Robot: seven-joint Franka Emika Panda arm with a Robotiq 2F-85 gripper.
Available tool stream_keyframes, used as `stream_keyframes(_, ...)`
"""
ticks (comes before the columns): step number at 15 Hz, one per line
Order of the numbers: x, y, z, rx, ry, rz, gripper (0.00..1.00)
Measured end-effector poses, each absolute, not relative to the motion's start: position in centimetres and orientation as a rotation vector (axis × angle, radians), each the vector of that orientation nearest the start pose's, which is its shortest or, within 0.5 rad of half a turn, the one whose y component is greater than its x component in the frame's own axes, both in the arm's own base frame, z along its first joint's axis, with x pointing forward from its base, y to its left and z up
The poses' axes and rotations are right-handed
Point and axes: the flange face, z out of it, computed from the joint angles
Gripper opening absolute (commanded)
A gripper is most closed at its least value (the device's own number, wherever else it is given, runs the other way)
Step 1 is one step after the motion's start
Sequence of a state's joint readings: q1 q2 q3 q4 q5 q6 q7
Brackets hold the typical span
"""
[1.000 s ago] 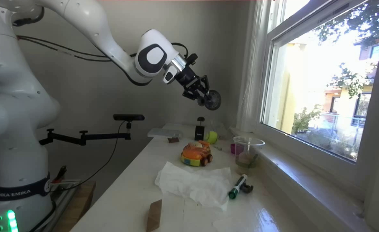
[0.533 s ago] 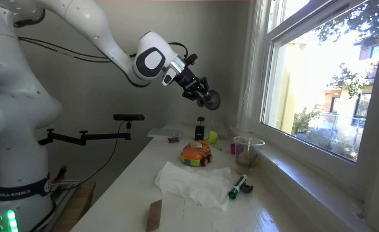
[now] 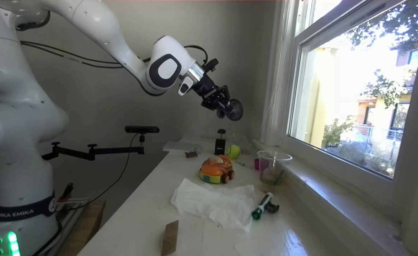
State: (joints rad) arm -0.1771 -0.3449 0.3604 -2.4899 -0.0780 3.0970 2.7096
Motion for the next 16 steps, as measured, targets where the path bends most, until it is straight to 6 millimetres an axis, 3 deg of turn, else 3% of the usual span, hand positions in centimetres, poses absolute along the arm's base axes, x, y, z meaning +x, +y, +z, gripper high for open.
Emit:
stream_keyframes(10,45.6,12.2,49.7,-0.842,1.987,-0.403,0.07)
stream_keyframes(16,44.2,12.9,48.4,-0.782,1.929,-0.471,0.07)
